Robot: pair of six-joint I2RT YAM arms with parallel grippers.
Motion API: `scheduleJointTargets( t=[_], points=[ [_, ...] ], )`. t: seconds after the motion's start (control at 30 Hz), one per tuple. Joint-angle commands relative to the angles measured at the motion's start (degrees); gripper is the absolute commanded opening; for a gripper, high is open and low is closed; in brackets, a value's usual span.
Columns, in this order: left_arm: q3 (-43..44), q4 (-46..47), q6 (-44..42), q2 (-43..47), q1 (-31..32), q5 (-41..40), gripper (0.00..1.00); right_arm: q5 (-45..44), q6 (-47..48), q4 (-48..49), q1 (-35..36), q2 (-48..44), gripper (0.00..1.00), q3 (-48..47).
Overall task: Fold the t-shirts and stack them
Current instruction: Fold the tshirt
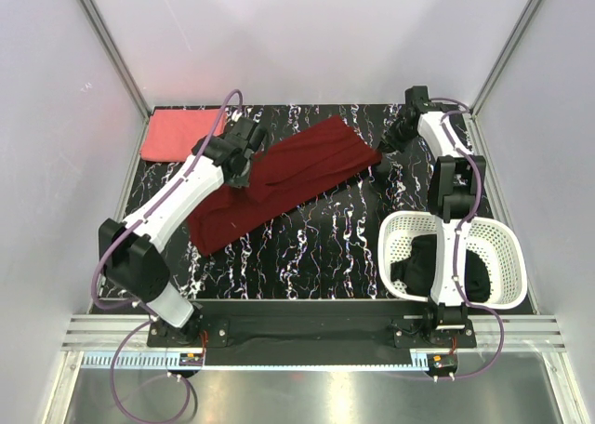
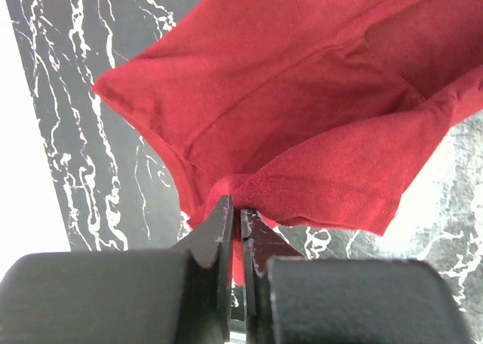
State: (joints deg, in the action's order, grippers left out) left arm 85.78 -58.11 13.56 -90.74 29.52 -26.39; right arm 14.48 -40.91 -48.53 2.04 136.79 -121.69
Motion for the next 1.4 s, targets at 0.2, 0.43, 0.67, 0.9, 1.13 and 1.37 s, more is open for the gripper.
scheduleJointTargets(
  t=[0.2,0.43,0.67,0.9,1.13,1.37],
  points=[
    [6.5,2.8,-4.2,-5.1,-3.0,-2.5,0.00,2.5,-2.2,0.4,0.3,3.9,0.00,-8.5],
    [8.9,2.0,-4.2,-7.1,-5.7,-3.7,0.00,4.3,-3.4,3.8,0.8,4.4,0.00,-9.0],
    [8.9,2.6,-4.8,-8.3,-7.0,-3.7,0.00,6.4,-6.0,8.2,1.2,4.8,0.00,-9.5],
    [9.1,3.6,-5.5,-10.9,-7.6,-4.5,0.00,7.8,-8.1,10.0,1.2,7.0,0.01,-12.3],
    [9.8,4.5,-5.7,-12.4,-8.4,-4.8,0.00,8.5,-8.8,11.0,1.1,9.3,0.02,-13.5],
    [11.5,4.1,-5.9,-14.2,-9.4,-5.3,0.00,9.2,-9.0,11.8,1.6,11.5,0.05,-14.8]
  ],
)
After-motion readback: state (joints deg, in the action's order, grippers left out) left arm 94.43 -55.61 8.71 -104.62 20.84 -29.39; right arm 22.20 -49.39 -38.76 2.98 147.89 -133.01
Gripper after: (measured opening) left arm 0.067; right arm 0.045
